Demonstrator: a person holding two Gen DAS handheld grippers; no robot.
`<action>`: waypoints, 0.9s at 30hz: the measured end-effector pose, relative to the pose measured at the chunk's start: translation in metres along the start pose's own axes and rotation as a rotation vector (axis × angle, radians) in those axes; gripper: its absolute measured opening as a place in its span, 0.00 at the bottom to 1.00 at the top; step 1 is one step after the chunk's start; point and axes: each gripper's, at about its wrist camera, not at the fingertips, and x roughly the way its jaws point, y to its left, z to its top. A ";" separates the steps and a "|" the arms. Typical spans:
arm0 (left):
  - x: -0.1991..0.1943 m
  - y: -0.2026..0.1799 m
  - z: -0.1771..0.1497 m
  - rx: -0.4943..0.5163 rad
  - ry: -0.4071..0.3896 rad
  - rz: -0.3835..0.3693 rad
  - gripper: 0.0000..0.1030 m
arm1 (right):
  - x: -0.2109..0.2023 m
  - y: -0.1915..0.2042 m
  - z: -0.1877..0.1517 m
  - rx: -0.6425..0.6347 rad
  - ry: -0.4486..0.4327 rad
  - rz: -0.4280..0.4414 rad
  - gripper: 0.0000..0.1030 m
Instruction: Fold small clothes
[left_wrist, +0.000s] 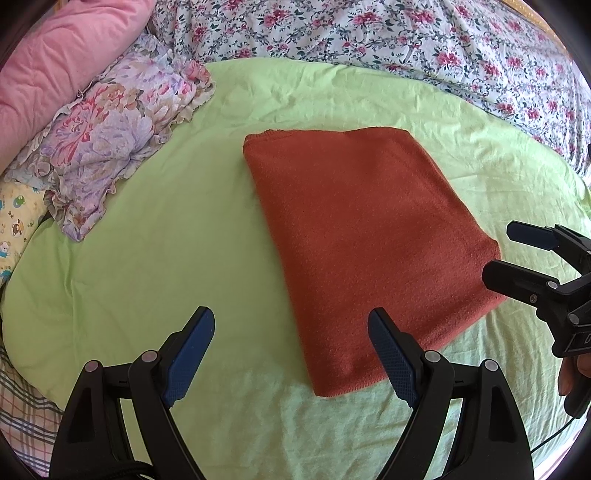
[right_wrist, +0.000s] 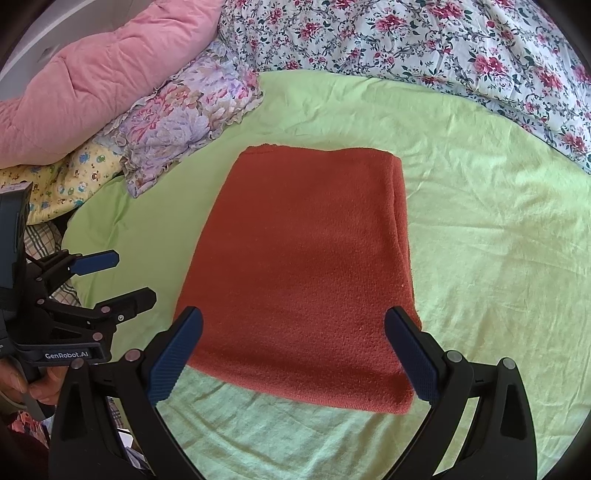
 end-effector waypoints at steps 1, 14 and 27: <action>0.000 0.000 0.000 -0.001 0.000 -0.002 0.83 | 0.000 0.000 0.000 -0.002 0.000 0.000 0.96; 0.002 0.001 0.002 -0.001 0.001 -0.009 0.83 | 0.003 -0.001 0.001 0.003 0.007 0.002 0.96; 0.004 0.001 0.005 -0.003 0.004 -0.016 0.83 | 0.003 -0.002 0.001 0.005 0.007 0.001 0.96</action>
